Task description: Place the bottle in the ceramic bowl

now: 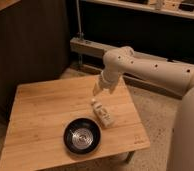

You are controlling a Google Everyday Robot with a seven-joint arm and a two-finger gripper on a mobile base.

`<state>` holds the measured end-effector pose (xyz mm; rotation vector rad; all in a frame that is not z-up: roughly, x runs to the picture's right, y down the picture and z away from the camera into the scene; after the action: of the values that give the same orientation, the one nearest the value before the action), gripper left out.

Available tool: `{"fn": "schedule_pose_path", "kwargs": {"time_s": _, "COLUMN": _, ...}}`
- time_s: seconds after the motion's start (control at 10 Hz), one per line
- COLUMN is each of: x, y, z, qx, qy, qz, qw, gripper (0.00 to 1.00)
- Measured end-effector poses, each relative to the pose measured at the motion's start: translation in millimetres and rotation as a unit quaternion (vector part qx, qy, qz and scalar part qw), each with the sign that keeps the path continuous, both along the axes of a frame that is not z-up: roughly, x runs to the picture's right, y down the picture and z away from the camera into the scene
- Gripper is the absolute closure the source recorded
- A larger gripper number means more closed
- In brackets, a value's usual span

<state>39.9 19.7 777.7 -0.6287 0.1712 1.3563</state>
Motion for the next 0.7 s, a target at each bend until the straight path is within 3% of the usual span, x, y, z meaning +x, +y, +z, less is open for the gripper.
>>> {"fn": "schedule_pose_path", "kwargs": {"time_s": 0.3, "x": 7.1, "y": 38.9, "z": 37.2, "qx": -0.015, "qy": -0.013, "qz": 0.001, "qw": 0.9998, "gripper": 0.35}}
{"fn": "schedule_pose_path", "kwargs": {"time_s": 0.5, "x": -0.8, "y": 68.3, "z": 46.9, "qx": -0.028, "qy": -0.033, "qz": -0.008, "qw": 0.999, "gripper": 0.35}}
{"fn": "schedule_pose_path", "kwargs": {"time_s": 0.7, "x": -11.0, "y": 83.0, "z": 48.0, "qx": -0.035, "qy": -0.043, "qz": -0.022, "qw": 0.9982, "gripper": 0.35}}
